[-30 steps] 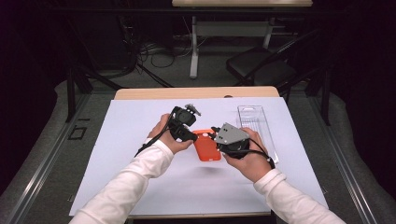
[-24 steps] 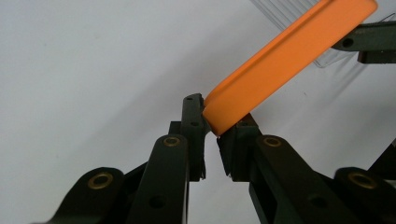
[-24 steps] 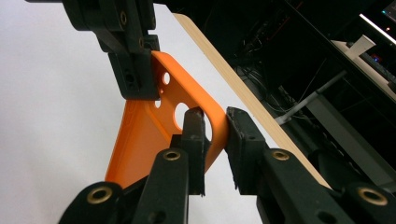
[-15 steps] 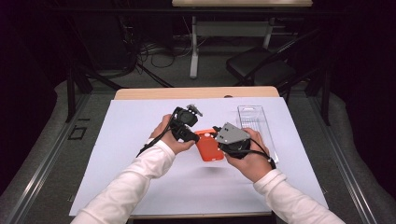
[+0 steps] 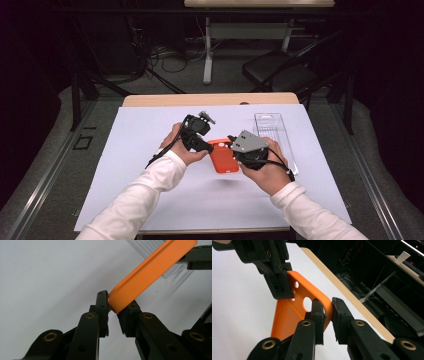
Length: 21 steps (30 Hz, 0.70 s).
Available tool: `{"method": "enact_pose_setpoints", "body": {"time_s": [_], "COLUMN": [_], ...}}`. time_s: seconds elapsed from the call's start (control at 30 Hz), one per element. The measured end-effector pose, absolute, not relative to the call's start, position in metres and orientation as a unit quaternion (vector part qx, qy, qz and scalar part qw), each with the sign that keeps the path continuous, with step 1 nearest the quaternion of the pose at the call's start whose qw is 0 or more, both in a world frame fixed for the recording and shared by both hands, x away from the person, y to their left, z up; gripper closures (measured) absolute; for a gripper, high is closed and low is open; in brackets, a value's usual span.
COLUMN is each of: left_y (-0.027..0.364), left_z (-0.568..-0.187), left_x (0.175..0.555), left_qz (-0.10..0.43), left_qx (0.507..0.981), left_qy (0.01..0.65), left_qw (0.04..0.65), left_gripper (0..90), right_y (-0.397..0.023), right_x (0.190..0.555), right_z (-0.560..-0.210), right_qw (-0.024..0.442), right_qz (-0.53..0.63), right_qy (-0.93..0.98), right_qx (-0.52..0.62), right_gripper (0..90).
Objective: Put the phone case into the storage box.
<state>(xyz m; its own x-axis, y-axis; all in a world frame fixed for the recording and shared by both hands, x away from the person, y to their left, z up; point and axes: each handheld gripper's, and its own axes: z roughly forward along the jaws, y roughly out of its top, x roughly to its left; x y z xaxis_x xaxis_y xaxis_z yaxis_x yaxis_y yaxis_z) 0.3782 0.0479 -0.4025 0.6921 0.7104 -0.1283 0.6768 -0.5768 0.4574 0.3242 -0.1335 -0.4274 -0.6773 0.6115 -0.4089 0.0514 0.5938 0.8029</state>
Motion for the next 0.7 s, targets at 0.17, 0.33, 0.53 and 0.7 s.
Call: {"method": "enact_pose_setpoints", "body": {"time_s": [0.17, 0.33, 0.53, 0.7], "left_y": [0.050, 0.053, 0.059, 0.063], "left_z": [-0.403, -0.403, -0.405, -0.406], "left_x": [0.379, 0.378, 0.378, 0.377], "left_qz": [0.039, 0.041, 0.050, 0.056], "left_qx": [0.888, 0.889, 0.888, 0.888], "left_qy": [0.386, 0.379, 0.371, 0.361], "left_qw": [0.245, 0.255, 0.267, 0.280], "left_gripper": [75.2, 71.1, 63.7, 58.6], "right_y": [-0.133, -0.135, -0.138, -0.141], "right_x": [0.325, 0.327, 0.329, 0.332], "right_z": [-0.427, -0.427, -0.427, -0.427], "right_qw": [0.346, 0.337, 0.327, 0.318], "right_qz": [0.405, 0.408, 0.410, 0.415], "right_qy": [0.821, 0.822, 0.823, 0.823], "right_qx": [0.205, 0.212, 0.219, 0.221], "right_gripper": [80.8, 80.8, 80.8, 80.8]}}
